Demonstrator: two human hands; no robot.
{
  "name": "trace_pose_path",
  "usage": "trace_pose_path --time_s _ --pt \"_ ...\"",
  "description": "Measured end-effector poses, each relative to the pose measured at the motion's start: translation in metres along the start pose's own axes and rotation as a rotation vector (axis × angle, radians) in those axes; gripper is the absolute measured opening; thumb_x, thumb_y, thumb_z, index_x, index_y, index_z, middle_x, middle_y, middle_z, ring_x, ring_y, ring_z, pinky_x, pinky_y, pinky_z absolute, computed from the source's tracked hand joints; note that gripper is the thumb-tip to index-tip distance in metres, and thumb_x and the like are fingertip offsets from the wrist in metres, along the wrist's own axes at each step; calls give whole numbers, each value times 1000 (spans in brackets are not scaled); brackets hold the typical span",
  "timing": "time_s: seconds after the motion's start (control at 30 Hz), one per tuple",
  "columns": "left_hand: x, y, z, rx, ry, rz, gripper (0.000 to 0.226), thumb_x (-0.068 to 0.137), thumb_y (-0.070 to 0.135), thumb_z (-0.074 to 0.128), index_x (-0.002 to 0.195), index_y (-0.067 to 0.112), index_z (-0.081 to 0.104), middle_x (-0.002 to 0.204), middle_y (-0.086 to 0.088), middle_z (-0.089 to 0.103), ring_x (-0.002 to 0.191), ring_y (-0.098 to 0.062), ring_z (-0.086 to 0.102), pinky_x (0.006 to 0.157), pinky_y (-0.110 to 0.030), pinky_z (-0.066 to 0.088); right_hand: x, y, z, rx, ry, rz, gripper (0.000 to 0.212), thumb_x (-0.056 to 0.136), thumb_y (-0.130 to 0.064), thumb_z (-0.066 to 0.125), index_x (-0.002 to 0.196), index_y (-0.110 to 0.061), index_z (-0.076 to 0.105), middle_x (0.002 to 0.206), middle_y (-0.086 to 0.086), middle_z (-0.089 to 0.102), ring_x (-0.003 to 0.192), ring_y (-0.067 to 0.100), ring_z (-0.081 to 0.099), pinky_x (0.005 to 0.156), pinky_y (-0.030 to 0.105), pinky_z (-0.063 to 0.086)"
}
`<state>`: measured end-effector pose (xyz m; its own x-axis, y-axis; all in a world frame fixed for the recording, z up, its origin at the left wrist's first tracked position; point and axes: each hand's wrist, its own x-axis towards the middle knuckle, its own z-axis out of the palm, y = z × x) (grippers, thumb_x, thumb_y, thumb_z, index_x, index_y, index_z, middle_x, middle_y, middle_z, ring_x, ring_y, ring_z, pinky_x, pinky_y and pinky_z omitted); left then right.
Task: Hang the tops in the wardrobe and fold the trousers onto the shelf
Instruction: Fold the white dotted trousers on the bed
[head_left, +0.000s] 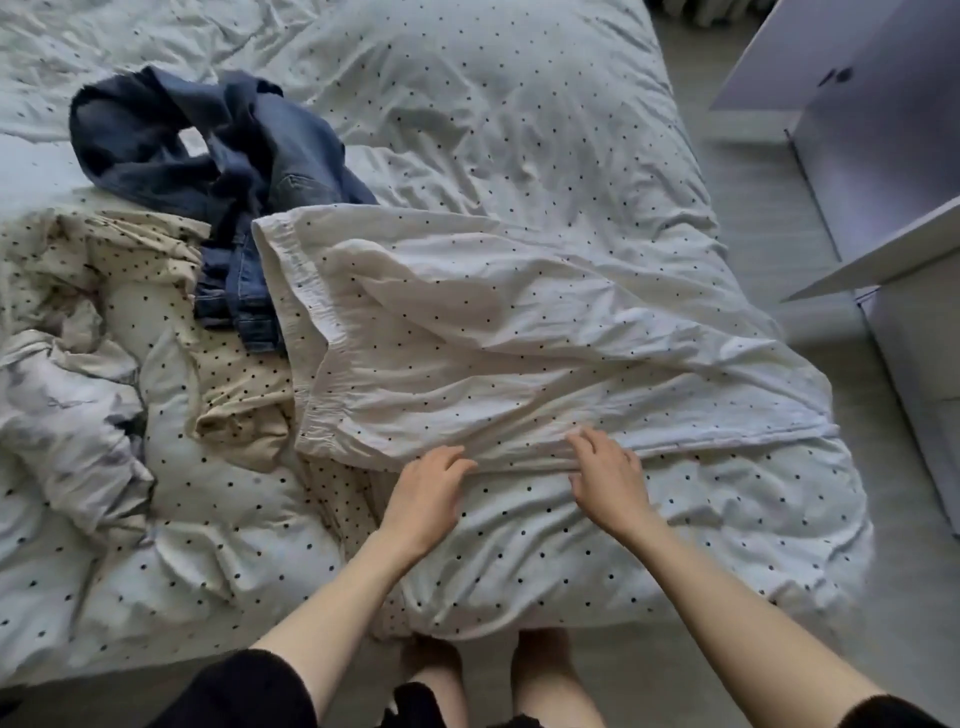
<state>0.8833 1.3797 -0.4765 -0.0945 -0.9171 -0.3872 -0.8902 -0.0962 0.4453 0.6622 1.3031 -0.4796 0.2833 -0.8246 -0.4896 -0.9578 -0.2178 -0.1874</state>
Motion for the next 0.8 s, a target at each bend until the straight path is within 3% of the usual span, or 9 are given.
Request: trace_pose_path --time_s 0.1,0.23,0.33,0.43,0.53,0.8 --pt "17 27 35 102 -55 46 52 93 8 43 142 25 37 156 -1 21 144 -17 16 115 -34 17 6 41 15 -116 -16 64 62 92 -14 47 147 -23 20 159 6 8 146 23 7 115 50 12" --pt "43 56 66 237 -153 28 83 89 -1 46 150 32 1 158 -7 -11 145 -30 -4 115 -50 7 24 87 23 -232 -27 79 72 93 -21 42 151 -19 1 159 9 -9 146 28 -6 114 54 0" --pt "76 72 83 305 -72 -98 100 82 -7 44 143 39 -21 158 -8 -10 145 -32 -4 113 -57 1 42 124 29 -279 -14 34 76 92 -13 40 151 -23 -5 159 10 -10 146 29 -8 115 52 -1" --pt "97 79 89 332 -21 -198 91 85 -4 44 148 36 -8 159 -7 4 145 -29 5 111 -60 5 54 150 26 -276 -3 -47 80 88 0 37 151 -26 -3 159 9 -4 147 27 -2 115 49 2" --pt "93 83 91 302 -66 -214 75 87 -6 35 150 24 10 158 -4 8 144 -25 9 111 -58 15 50 164 25 -221 -99 -125 80 85 2 39 152 -24 2 160 7 -3 147 23 0 116 47 6" --pt "34 119 87 320 -375 -142 68 90 -4 35 148 23 13 157 -2 10 143 -23 12 106 -56 26 -14 182 6 -263 -365 -205 81 87 5 36 152 -25 -3 160 5 -8 147 25 -4 114 52 1"
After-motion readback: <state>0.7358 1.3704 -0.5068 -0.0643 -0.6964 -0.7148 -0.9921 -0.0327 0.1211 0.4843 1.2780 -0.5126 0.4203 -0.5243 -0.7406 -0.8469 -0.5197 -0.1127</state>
